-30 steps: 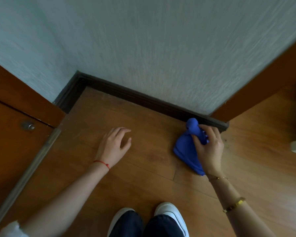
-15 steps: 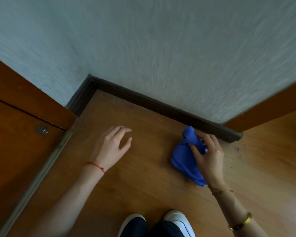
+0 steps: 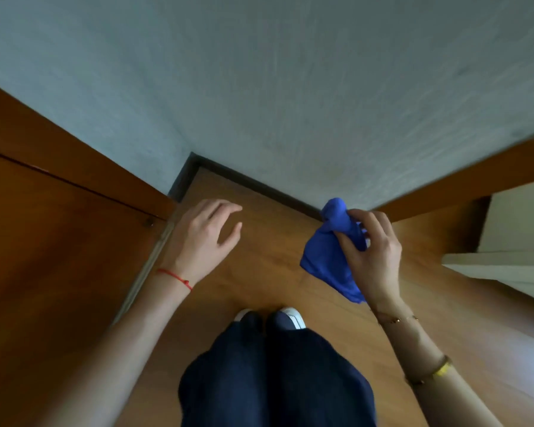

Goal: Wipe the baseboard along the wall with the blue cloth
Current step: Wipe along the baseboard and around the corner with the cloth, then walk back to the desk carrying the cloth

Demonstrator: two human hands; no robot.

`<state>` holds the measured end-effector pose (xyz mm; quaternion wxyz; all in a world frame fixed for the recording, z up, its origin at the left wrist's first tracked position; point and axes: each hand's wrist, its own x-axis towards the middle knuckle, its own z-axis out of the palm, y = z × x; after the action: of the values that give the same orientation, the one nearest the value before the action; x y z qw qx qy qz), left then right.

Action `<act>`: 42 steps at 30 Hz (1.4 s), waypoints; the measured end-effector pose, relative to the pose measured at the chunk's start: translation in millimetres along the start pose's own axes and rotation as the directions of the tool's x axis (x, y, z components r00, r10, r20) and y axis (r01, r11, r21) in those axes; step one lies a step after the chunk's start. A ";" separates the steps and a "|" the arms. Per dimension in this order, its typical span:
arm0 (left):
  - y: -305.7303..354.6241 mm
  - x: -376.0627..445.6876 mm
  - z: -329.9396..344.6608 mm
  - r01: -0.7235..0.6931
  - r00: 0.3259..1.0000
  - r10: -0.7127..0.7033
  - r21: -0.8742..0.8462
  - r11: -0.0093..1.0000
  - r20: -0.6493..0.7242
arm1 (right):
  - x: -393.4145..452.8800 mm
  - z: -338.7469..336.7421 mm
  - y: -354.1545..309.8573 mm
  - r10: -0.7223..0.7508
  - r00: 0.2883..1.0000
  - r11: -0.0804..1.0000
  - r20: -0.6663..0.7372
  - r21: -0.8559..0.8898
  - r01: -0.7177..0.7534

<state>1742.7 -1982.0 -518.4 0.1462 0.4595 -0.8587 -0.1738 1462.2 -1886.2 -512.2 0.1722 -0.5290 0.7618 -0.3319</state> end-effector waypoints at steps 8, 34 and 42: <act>131.6 -13.8 -242.2 0.027 0.999 -0.026 -0.014 1.000 0.019 | -11.3 -202.2 -173.3 0.046 0.999 0.998 0.006 0.035 -0.046; 352.9 -61.0 -469.7 -0.362 0.916 0.366 -0.055 0.931 0.164 | -223.0 -473.8 -334.1 0.326 0.902 0.943 -0.282 0.033 -0.330; 422.6 -81.8 -441.3 -0.603 0.745 0.613 -0.128 0.787 0.263 | -338.5 -495.3 -327.7 0.491 0.723 0.859 -0.486 0.130 -0.496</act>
<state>1655.7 -1767.1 52.8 0.0749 0.1214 -0.9700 -0.1970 1513.9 -1486.6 40.0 0.0471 -0.2028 0.8940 -0.3967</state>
